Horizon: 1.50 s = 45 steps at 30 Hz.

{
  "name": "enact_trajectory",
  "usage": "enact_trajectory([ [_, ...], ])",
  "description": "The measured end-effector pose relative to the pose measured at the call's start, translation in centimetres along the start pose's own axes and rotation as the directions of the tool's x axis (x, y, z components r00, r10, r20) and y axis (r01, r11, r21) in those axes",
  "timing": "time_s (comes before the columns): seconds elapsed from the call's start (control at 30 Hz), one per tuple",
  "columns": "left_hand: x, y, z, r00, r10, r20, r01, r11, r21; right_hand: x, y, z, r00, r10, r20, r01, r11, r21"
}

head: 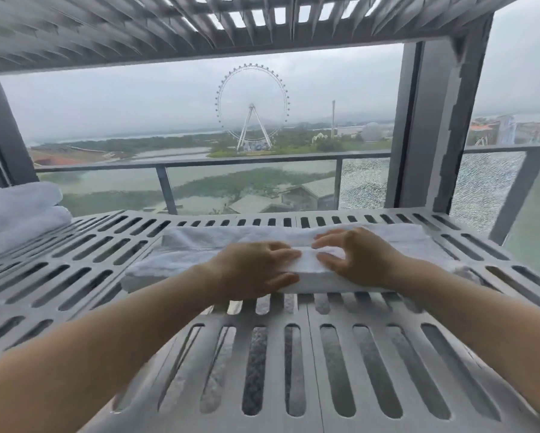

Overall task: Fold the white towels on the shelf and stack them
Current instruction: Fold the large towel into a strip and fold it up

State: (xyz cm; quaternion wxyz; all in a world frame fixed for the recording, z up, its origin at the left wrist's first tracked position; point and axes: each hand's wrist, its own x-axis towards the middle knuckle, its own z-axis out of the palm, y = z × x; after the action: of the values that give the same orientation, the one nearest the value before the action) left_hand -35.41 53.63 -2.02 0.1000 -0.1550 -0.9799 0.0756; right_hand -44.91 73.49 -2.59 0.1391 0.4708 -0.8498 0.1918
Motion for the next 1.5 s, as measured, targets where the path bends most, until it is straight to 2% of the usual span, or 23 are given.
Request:
enact_trajectory([
  [0.1, -3.1, -2.2, 0.2, 0.981, 0.19, -0.038, -0.167, 0.928, 0.332, 1.7, -5.5, 1.7, 0.997, -0.072, 0.025, 0.071, 0.996, 0.06],
  [0.17, -5.7, -4.3, 0.4, 0.98, 0.185, -0.075, -0.14, 0.904, 0.403, 2.8, -8.6, 2.5, 0.994, -0.097, 0.042, 0.095, 0.995, 0.042],
  [0.27, -9.3, -7.1, 0.2, 0.985, 0.124, -0.118, -0.074, 0.929, 0.362, 4.4, -12.3, 3.9, 0.989, -0.127, 0.074, 0.129, 0.992, -0.016],
  [0.4, -12.1, -8.6, 0.8, 0.969, 0.046, -0.245, 0.002, 0.981, 0.192, 6.6, -15.2, 5.5, 0.99, -0.052, 0.134, 0.075, 0.982, -0.171],
  [0.47, -12.6, -8.8, 1.1, 0.951, -0.021, -0.31, 0.07, 0.986, 0.148, 7.2, -15.6, 6.1, 0.996, -0.007, 0.086, 0.021, 0.988, -0.153],
  [0.57, -12.8, -9.7, 0.7, 0.941, -0.128, -0.312, 0.145, 0.989, 0.03, 6.8, -15.6, 6.9, 0.996, 0.066, -0.052, -0.066, 0.998, 0.001],
  [0.7, -13.1, -11.1, 1.0, 0.946, -0.099, -0.309, 0.111, 0.994, 0.021, 6.2, -15.4, 7.5, 0.981, 0.095, -0.168, -0.075, 0.99, 0.118],
  [0.9, -13.1, -12.2, 0.6, 0.934, -0.058, -0.351, 0.034, 0.997, -0.076, 6.4, -15.8, 7.7, 0.947, 0.077, -0.31, -0.063, 0.996, 0.055],
  [1.3, -13.2, -13.4, 0.8, 0.91, -0.105, -0.402, 0.089, 0.994, -0.059, 6.6, -16.0, 8.3, 0.957, -0.035, -0.288, 0.01, 0.996, -0.089],
  [1.5, -13.4, -13.0, 0.3, 0.971, -0.089, -0.222, 0.084, 0.996, -0.033, 6.2, -16.2, 8.0, 0.97, -0.119, -0.214, 0.088, 0.985, -0.149],
])
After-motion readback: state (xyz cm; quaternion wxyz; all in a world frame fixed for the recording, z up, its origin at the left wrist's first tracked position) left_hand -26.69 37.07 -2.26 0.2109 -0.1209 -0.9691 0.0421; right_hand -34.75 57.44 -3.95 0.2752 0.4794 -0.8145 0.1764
